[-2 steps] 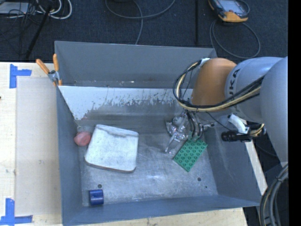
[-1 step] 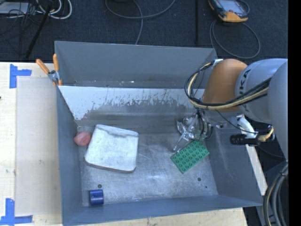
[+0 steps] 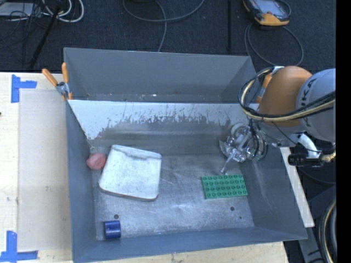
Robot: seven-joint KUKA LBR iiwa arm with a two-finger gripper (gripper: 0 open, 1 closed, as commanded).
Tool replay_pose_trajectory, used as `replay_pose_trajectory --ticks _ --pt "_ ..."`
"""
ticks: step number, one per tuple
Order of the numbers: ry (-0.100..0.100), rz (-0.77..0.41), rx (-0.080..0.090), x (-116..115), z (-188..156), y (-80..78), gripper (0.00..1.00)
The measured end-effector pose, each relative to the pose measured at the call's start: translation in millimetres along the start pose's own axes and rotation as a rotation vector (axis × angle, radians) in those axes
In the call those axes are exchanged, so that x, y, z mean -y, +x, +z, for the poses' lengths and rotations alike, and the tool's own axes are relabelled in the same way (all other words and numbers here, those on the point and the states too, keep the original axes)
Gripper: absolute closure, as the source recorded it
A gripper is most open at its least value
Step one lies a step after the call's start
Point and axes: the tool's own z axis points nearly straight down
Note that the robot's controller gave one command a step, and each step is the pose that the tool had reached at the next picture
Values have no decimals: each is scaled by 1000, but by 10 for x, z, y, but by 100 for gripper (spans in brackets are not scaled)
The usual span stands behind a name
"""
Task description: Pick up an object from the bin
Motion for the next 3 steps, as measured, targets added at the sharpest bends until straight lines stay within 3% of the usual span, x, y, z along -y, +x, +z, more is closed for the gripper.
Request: replay_pose_trajectory --ticks 1,2,3 --pt "1 -74 4 168 -175 43 0" --pt "0 -74 4 166 -171 43 100" --pt "-2 -86 10 204 -1234 24 100"
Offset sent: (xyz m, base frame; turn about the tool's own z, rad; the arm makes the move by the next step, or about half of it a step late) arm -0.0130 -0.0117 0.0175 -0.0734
